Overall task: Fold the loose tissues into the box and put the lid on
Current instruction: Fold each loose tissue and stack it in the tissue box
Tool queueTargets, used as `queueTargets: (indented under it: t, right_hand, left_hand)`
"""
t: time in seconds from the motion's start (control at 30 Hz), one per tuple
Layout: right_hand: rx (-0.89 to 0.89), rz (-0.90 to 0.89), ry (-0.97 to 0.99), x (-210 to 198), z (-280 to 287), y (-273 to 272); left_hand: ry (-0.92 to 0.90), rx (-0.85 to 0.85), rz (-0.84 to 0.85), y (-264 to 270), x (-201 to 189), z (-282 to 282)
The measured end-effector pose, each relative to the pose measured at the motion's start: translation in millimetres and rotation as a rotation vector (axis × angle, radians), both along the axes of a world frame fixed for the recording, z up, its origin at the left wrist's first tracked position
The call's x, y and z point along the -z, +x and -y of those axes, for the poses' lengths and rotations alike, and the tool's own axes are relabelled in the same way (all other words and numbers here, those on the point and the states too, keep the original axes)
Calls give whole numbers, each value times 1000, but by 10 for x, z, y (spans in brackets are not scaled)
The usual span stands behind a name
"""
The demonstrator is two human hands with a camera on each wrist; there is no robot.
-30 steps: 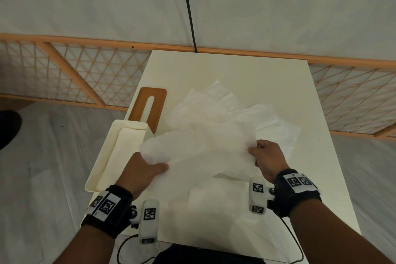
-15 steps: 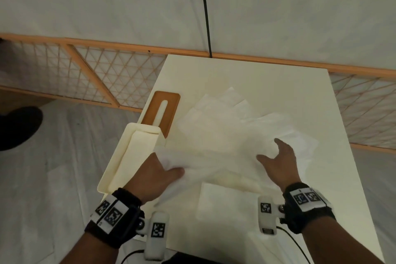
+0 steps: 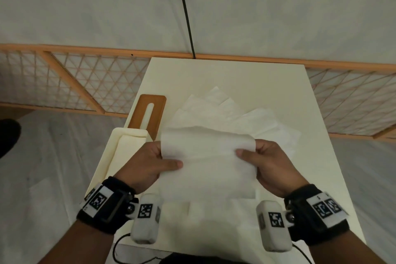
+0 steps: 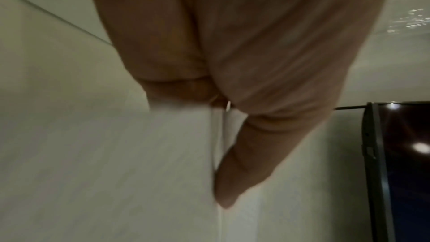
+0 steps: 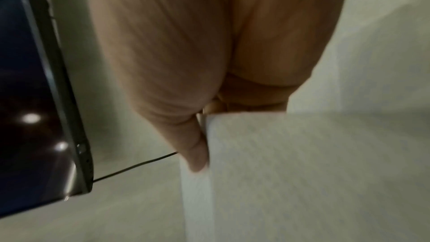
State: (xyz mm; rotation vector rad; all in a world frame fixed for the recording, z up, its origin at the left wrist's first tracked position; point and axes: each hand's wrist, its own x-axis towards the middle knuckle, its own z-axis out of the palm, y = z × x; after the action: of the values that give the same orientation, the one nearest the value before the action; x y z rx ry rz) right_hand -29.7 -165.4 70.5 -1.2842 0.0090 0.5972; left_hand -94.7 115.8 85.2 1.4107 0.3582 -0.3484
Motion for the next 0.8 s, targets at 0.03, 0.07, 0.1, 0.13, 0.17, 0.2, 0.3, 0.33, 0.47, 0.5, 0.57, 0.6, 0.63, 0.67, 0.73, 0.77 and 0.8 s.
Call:
queueTargets:
  t: [0.03,0.07,0.1,0.13,0.17,0.2,0.3,0.33,0.47,0.5,0.57,0.6,0.63,0.67,0.73,0.77,0.8]
  right_hand:
    - [-4,28,-36,-23,20,-15]
    - [-24,58,-77,-49,33,-36]
    - [-40,90,-120,-63,49,-57]
    - [-36,125,-154,-65,69,-71]
    - [-9,159,-177,-70,82,-75]
    - [29,192,-184,-65,98,-75]
    - [96,262,-139,-50,144,-77]
    - [108,261,-101,-62,149,-91]
    - [40,245,13,-78,233,-118]
    - [20,218,42,-50,268,-106]
    - [-8,117,104,7,353,-80]
    - [-18,65,119,4,375,-81]
    - [-23,17,147,4,382,-87]
    - [-11,-26,153,9,386,-96]
    - [27,-66,73,67,366,-119]
    - [25,-56,25,126,358,-122]
    - [27,-32,-32,168,340,-134]
  left_hand:
    - [22,8,8,-6,42,-7]
    - [55,12,24,-10,77,-9]
    - [104,28,62,-12,100,-5]
    - [156,48,102,-14,103,5]
    - [204,71,141,-16,94,14]
    - [239,84,171,-12,78,27]
    - [214,34,256,-17,71,39]
    - [175,8,284,-25,63,48]
    - [-9,-101,298,-55,104,63]
    - [-89,-118,286,-61,130,54]
    - [-274,-124,261,-66,164,52]
    - [-330,-148,234,-66,179,59]
    - [-347,-189,177,-63,206,64]
    - [-335,-222,102,-51,233,76]
    - [-226,-246,4,-31,290,96]
    - [-144,-243,2,-27,295,123]
    - [-61,-223,23,-28,300,140]
